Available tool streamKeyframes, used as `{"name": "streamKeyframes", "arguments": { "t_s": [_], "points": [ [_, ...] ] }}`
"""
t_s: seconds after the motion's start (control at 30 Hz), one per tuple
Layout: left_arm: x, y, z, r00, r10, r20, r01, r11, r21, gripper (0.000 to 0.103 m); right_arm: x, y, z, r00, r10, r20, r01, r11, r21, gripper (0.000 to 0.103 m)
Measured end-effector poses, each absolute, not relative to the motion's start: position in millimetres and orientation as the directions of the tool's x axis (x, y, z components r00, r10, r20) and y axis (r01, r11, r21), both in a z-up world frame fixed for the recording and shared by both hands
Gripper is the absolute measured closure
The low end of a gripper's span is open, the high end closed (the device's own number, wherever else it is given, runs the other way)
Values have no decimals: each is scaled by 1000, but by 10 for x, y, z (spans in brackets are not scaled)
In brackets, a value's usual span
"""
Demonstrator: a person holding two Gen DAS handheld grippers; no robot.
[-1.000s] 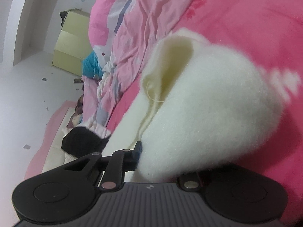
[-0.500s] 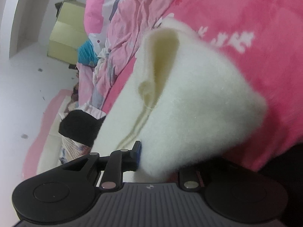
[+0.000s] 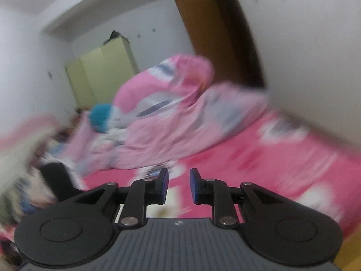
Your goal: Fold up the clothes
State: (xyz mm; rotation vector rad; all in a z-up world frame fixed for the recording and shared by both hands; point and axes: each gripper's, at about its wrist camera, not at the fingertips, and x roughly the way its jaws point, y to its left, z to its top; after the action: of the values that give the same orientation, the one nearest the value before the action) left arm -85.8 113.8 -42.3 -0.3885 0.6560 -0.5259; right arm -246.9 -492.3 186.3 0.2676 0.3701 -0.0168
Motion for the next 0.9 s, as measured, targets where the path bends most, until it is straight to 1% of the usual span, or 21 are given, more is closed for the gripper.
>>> {"name": "streamKeyframes", "arguments": {
  "t_s": [0.07, 0.1, 0.13, 0.2, 0.23, 0.27, 0.33, 0.43, 0.5, 0.57, 0.6, 0.63, 0.73, 0.77, 0.83, 0.9],
  "points": [
    [-849, 1122, -393, 674, -576, -463, 343, 799, -494, 70, -2574, -5056, 2153, 898, -104, -428, 101, 994, -30, 80],
    [-842, 1109, -376, 675, -575, -462, 345, 800, -492, 70, -2626, -5122, 2297, 877, -179, -446, 110, 978, -176, 80],
    [-834, 1097, -358, 677, -574, -460, 347, 800, -489, 70, -2614, -5177, 2334, 830, -231, -508, 95, 956, -279, 79],
    [-825, 1070, -338, 682, -570, -458, 348, 804, -483, 69, -2522, -5149, 2215, 727, -330, -603, 61, 905, -421, 78],
    [-815, 1053, -332, 685, -567, -457, 348, 806, -478, 69, -2484, -5037, 2075, 708, -329, -624, 9, 889, -458, 78],
    [-803, 1036, -326, 688, -563, -457, 348, 809, -473, 69, -2461, -4884, 1884, 727, -291, -622, -51, 881, -471, 77],
    [-780, 1002, -315, 695, -556, -456, 348, 815, -463, 69, -2398, -4592, 1461, 780, -193, -595, -110, 894, -435, 73],
    [-746, 950, -298, 704, -545, -455, 348, 824, -448, 69, -2137, -4171, 767, 833, -71, -549, -131, 939, -319, 72],
    [-723, 916, -286, 711, -537, -454, 347, 829, -438, 69, -1944, -3954, 419, 865, -4, -502, -129, 965, -230, 72],
    [-700, 882, -275, 717, -530, -453, 347, 835, -427, 69, -1731, -3725, 230, 902, 51, -429, -117, 985, -128, 72],
    [-689, 865, -269, 720, -526, -452, 347, 837, -422, 69, -1669, -3687, 206, 918, 64, -391, -102, 992, -77, 72],
    [-677, 848, -264, 723, -522, -451, 347, 840, -417, 68, -1570, -3646, 181, 931, 81, -356, -85, 996, 5, 72],
    [-643, 796, -247, 733, -511, -449, 346, 848, -402, 63, -1323, -3649, 174, 945, 132, -299, -67, 973, 219, 70],
    [-639, 786, -249, 733, -512, -448, 347, 848, -400, 60, -1247, -3663, 180, 941, 166, -295, -77, 954, 290, 67],
    [-639, 768, -257, 732, -514, -447, 354, 848, -395, 55, -1152, -3697, 178, 924, 233, -302, -104, 915, 389, 62],
    [-653, 760, -261, 731, -517, -445, 362, 847, -389, 50, -1079, -3717, 170, 904, 292, -312, -126, 879, 459, 62]
  ]
}}
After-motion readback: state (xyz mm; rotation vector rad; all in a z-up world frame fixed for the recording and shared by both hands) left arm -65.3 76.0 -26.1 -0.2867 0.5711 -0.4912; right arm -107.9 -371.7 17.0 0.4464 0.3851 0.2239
